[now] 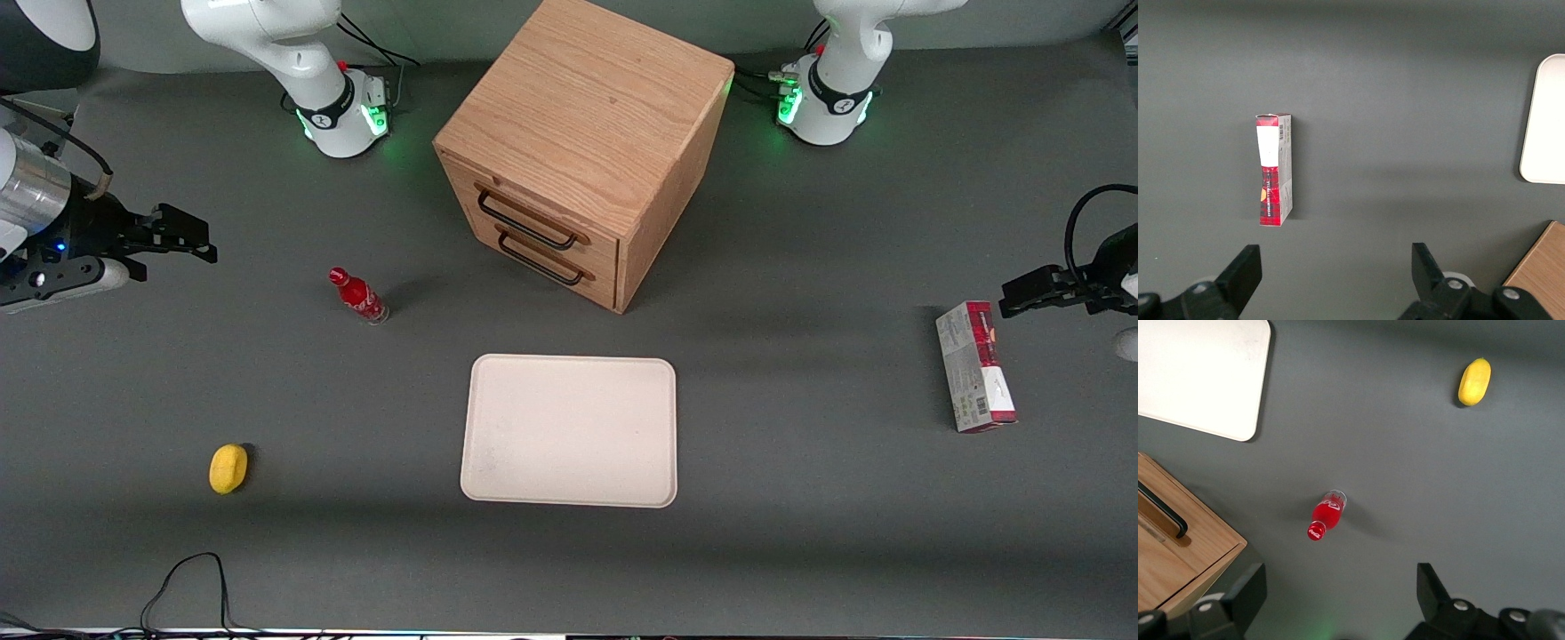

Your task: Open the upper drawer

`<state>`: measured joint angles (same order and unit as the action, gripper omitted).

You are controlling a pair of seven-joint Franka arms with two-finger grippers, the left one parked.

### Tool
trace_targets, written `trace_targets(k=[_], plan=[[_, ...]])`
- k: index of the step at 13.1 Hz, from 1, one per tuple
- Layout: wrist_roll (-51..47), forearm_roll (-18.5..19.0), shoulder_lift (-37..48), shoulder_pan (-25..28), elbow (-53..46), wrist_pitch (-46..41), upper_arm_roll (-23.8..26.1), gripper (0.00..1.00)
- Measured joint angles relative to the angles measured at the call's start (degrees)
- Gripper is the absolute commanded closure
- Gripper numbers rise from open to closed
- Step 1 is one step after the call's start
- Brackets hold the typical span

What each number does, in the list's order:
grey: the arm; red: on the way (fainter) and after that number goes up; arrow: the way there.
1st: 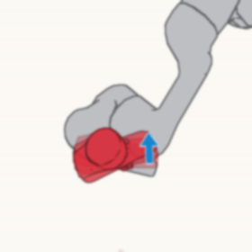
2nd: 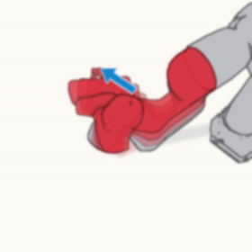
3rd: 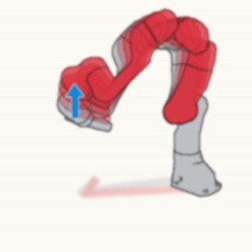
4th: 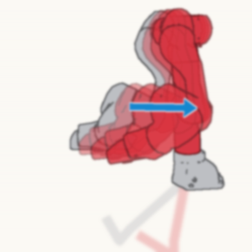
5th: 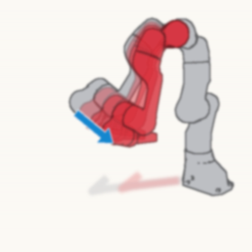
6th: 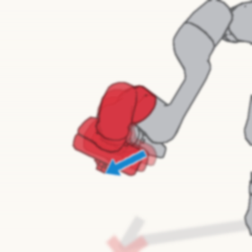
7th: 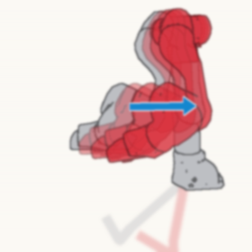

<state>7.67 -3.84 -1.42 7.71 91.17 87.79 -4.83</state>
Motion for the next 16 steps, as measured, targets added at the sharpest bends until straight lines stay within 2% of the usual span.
trace_targets(k=[12,16], plan=[[0.02,0.02,-1.95,0.37,-2.77,-1.76,0.70,0.00],[0.10,-0.71,-3.45,3.05,-3.88,-1.73,1.22,0.00]])
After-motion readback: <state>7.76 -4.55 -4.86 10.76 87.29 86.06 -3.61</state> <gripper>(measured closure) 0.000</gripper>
